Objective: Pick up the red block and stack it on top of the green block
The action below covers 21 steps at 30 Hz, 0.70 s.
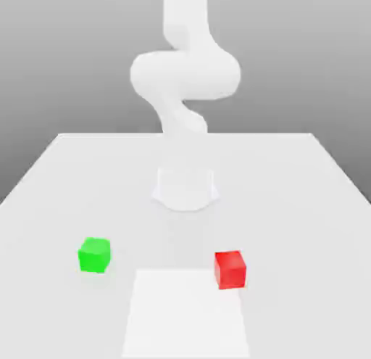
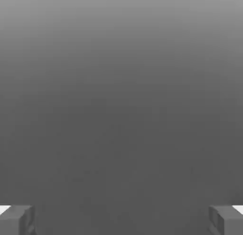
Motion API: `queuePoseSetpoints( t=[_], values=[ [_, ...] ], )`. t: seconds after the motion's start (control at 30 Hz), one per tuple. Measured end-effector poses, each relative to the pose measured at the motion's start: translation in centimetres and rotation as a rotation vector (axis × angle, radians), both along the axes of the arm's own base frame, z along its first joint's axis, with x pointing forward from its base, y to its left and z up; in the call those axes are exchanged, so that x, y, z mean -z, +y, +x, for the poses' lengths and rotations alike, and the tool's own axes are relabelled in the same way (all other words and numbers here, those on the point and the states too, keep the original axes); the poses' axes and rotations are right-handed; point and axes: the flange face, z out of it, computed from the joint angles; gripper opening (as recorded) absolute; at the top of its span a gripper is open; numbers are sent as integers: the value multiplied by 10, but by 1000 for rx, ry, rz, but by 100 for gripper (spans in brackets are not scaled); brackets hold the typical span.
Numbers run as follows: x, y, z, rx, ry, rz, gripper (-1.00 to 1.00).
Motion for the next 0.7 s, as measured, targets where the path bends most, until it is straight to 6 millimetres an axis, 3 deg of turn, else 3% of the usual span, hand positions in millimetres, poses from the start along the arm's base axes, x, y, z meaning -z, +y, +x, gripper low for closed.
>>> queuePoseSetpoints(
  t=[0.13,0.3,0.43,0.57,0.63,0.7],
  values=[
    [99,21,35,-32,149,2,0],
    [224,46,43,-68,335,-7,0],
    [325,62,22,-96,494,-26,0],
    [428,73,-25,-123,666,-55,0],
    [463,75,-37,-129,706,-64,0],
    [484,76,-40,-130,716,-65,0]
  ],
)
